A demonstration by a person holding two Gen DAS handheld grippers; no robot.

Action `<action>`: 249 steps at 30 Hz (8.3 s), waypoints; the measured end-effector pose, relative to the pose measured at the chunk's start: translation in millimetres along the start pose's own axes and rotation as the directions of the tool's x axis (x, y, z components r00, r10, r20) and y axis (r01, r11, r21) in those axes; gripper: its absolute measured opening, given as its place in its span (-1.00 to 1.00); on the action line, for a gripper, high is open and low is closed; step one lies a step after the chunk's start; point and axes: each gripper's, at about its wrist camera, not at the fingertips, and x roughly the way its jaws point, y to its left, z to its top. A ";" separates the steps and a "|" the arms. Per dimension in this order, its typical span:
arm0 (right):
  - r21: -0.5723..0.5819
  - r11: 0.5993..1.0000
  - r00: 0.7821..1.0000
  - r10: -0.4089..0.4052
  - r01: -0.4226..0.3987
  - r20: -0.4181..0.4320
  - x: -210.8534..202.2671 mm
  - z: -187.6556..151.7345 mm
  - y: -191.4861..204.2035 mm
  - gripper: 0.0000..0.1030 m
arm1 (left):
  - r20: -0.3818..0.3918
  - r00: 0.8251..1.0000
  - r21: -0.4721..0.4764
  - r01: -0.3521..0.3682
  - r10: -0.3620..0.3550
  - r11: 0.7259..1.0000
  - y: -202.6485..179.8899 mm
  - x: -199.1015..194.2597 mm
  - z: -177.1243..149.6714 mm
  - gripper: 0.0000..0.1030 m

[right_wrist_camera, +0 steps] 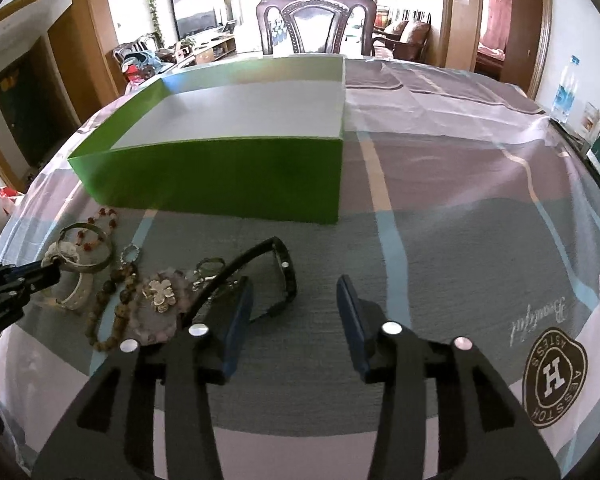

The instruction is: Organize jewelry

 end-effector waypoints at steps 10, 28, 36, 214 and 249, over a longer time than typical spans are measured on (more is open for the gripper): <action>-0.005 1.000 0.999 0.026 -0.026 -0.030 10.0 -3.6 5.8 -0.83 | -0.016 1.000 -0.020 0.023 -0.024 1.000 3.3 12.3 2.9 -0.68; -0.100 0.994 0.993 0.043 -0.032 0.107 -50.4 84.7 22.1 -0.83 | 0.161 0.986 0.117 0.018 -0.037 0.993 -19.1 -63.1 73.9 -0.68; -0.025 0.999 0.997 -0.025 0.027 0.071 13.5 134.5 14.3 -0.83 | 0.124 0.992 0.009 0.022 -0.023 1.000 -10.2 -5.2 132.6 -0.67; -0.061 0.998 0.999 -0.033 0.032 -0.016 17.8 2.1 28.1 -0.48 | -0.008 0.997 -0.012 -0.078 0.078 0.997 -15.4 30.4 19.2 0.54; -0.050 0.999 1.000 -0.005 0.007 0.031 3.6 4.6 23.8 -0.69 | 0.041 0.999 -0.009 -0.015 0.016 1.000 -17.2 14.1 18.6 0.18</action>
